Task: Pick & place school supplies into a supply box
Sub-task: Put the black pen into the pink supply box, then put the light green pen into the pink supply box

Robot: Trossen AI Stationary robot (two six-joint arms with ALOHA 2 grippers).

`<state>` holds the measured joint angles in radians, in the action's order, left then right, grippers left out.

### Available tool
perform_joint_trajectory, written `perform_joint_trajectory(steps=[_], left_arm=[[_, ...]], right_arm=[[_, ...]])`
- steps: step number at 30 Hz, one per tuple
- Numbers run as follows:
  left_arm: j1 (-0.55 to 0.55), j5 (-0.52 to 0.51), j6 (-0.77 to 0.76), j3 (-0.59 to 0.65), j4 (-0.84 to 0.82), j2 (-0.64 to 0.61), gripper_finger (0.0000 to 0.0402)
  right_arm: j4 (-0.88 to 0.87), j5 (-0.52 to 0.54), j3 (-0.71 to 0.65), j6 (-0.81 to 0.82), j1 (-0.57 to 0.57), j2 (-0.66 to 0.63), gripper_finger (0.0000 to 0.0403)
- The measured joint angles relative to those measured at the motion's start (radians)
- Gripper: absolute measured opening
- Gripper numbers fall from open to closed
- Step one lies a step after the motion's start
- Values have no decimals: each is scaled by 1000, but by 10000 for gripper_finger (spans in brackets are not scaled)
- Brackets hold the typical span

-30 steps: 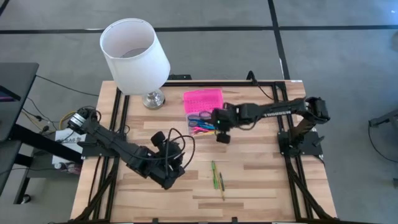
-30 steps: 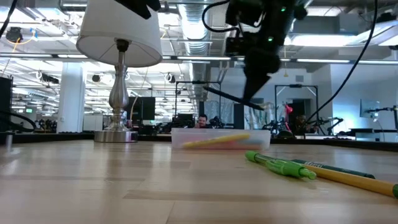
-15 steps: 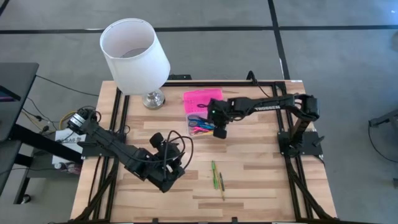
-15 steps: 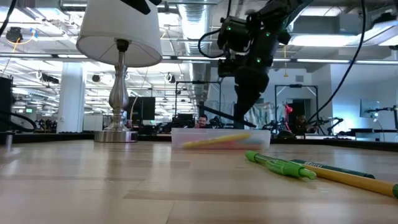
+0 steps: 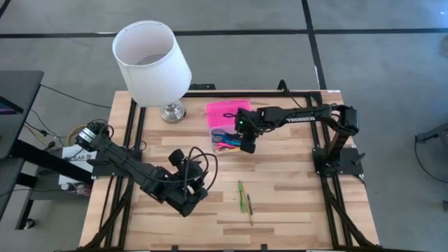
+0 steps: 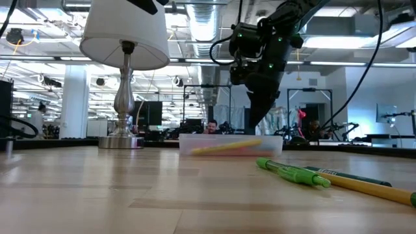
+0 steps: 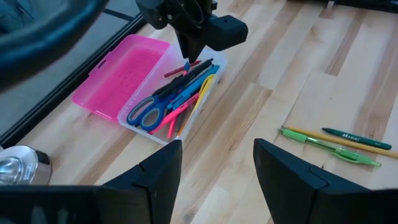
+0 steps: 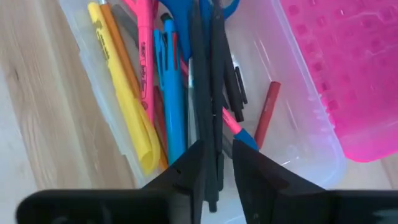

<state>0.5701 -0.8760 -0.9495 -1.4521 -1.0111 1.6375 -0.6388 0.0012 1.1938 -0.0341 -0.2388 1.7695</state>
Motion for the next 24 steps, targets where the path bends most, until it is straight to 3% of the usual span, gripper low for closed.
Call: perform_joint_trajectory(steps=[6,12,18,24], left_arm=[[0,29,24,0,10,0,194],[-22,236,201,0,85,0,194],[-52,281,466,0,246,0,194],[-94,379,660,45,410,-1,194]], right_arm=[[8,-10,0,59,2,-8,103],[13,-25,0,181,67,-68,118],[-11,17,0,342,196,-125,117],[-92,163,0,535,395,-174,117]])
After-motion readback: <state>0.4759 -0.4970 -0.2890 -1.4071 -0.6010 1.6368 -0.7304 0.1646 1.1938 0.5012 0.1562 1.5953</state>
